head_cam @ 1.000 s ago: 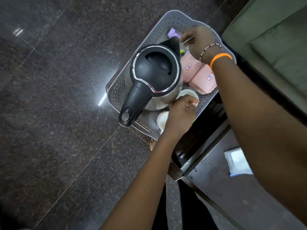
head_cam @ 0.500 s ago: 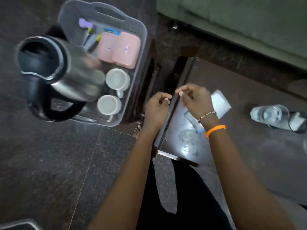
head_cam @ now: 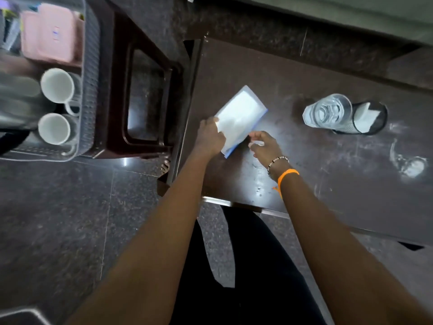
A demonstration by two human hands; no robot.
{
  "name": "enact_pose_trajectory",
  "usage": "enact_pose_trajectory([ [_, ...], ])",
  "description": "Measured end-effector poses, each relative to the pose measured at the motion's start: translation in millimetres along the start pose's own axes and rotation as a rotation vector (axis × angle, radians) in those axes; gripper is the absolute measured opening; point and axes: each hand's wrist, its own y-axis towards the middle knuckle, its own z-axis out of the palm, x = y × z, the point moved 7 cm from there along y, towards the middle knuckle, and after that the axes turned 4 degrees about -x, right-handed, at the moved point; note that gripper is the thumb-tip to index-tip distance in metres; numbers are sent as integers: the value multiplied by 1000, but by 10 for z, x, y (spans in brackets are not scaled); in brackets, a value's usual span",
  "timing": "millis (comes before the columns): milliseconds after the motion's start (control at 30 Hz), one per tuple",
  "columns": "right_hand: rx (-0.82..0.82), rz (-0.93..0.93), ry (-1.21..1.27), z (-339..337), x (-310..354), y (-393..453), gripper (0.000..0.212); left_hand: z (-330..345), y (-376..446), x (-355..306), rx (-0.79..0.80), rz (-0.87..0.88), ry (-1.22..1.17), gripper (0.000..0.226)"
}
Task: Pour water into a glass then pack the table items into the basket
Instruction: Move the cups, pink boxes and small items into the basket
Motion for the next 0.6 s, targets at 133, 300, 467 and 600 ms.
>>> enact_pose_trajectory([
  [133,122,93,87,97,-199,205,53,138,233,60,18,-57,185,67],
  [300,83,179,276,87,-250,330,52,310,322,262,58,-177,259,55],
  [467,103,297,330,67,-343,237,36,539,48,417,190,-323,-318,13],
  [600,137,285,291,150,-317,148,21,577,-124,498,165,-411,-673,30],
])
